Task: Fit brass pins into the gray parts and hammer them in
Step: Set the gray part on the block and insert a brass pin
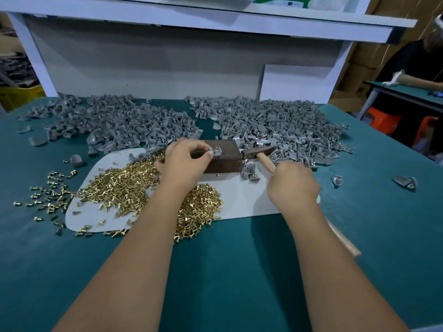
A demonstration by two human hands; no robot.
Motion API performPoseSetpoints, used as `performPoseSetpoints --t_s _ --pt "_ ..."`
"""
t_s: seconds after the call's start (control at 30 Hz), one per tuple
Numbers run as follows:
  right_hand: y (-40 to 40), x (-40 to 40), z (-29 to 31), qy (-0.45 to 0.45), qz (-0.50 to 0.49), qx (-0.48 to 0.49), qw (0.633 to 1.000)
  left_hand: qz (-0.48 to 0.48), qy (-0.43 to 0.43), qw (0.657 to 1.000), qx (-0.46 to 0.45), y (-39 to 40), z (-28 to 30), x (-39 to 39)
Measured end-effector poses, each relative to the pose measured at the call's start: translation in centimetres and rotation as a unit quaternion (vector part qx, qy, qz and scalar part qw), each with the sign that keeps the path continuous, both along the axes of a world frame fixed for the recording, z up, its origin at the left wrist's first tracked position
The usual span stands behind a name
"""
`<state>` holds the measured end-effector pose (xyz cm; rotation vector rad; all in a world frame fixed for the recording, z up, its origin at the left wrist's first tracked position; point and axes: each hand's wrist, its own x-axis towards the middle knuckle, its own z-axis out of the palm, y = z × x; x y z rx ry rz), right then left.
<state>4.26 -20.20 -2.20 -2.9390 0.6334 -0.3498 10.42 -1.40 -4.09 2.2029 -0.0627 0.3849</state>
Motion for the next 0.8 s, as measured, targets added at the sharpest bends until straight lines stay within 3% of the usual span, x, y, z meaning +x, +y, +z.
performPoseSetpoints --t_s 0.17,0.33,0.43,0.67,0.8 --pt "-0.1 -0.3 1.1 -0.090 -0.016 0.042 0.995 0.017 -0.003 1.000 0.023 -0.3 -0.1 -0.1" --pt "1.3 -1.7 2.2 -0.230 0.079 0.011 0.970 0.057 0.003 0.998 0.020 -0.9 0.0 0.0" --pt "2.8 -2.6 2.1 -0.240 0.131 -0.026 0.962 0.066 0.022 0.998 -0.009 -1.0 0.2 0.0" --pt "4.2 -3.1 0.9 -0.308 0.118 -0.050 0.943 0.075 0.025 0.997 -0.022 -1.3 0.0 0.0" --pt "4.4 -3.2 0.6 -0.226 0.133 -0.076 0.962 0.078 0.028 0.996 -0.040 -1.3 0.0 0.0"
